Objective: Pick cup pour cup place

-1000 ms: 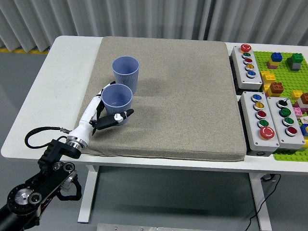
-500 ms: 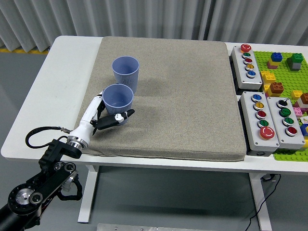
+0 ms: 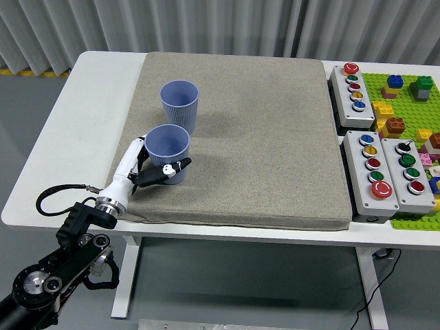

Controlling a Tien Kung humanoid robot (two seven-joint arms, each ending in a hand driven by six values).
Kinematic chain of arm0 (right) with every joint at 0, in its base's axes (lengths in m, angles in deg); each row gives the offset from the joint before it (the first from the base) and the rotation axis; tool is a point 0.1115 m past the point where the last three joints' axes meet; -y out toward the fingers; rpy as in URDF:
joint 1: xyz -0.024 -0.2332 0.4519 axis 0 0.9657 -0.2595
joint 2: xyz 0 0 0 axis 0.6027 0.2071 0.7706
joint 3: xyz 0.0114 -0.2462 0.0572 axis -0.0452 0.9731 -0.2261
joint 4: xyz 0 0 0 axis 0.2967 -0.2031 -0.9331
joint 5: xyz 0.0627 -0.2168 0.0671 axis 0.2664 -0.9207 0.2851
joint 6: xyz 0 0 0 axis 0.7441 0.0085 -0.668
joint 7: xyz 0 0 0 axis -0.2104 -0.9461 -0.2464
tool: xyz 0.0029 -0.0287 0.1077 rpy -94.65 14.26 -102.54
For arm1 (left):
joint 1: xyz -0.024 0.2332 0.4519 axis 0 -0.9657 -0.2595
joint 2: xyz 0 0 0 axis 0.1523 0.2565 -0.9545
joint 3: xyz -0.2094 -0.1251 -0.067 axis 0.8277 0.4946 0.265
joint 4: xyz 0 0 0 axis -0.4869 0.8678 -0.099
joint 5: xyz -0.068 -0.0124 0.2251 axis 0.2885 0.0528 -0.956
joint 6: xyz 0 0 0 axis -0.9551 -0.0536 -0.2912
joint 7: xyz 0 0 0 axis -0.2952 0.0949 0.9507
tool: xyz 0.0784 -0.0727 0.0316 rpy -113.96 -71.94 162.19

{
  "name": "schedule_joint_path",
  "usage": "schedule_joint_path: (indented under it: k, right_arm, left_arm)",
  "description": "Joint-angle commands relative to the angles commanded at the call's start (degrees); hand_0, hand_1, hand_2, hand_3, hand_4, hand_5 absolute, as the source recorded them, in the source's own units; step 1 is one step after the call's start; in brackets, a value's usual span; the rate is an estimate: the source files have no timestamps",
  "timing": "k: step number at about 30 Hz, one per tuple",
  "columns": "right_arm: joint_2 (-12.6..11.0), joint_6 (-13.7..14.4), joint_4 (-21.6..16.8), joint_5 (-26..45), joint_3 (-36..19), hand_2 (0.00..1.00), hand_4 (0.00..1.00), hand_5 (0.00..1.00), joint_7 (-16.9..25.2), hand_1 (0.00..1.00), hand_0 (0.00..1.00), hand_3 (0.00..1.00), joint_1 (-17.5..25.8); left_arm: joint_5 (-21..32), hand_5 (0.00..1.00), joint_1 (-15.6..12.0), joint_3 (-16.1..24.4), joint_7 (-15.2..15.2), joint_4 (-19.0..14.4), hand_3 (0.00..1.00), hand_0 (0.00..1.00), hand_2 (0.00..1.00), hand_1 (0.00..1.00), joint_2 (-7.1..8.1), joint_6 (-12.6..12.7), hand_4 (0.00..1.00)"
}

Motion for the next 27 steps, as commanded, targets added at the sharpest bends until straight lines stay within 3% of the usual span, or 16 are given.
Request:
schedule_joint_path:
  k: [9,14,20,27]
  right_arm:
    - [-0.02,0.02,0.03,0.14,0.17,0.507,0.002,0.002,0.04,0.6,0.643,0.577,-0.16]
    - [-0.06,0.16,0.04,0.27,0.16,0.507,0.002,0.002,0.07,0.6,0.643,0.577,-0.13]
    - [-0.39,0.26,0.12,0.8,0.26,0.507,0.002,0.002,0.43,0.6,0.644,0.577,-0.12]
    - [-0.63,0.47,0.12,1.27,0.54,0.507,0.002,0.002,0.45,0.6,0.644,0.578,-0.4]
  left_arm:
    - [-0.84,0.269,-0.07,0.47,-0.1,-1.16,0.513,0.687,0.502,0.555,0.21,0.64,0.904]
    - [-4.8,0.251,-0.15,3.05,1.15,-3.75,0.511,0.683,0.505,0.555,1.08,0.3,0.895]
    - [-7.08,0.243,3.15,4.97,3.07,-5.81,0.509,0.667,0.502,0.541,5.62,-0.96,0.889]
    - [-6.51,0.246,9.21,4.71,4.09,-4.25,0.508,0.652,0.501,0.534,11.09,-1.96,0.894]
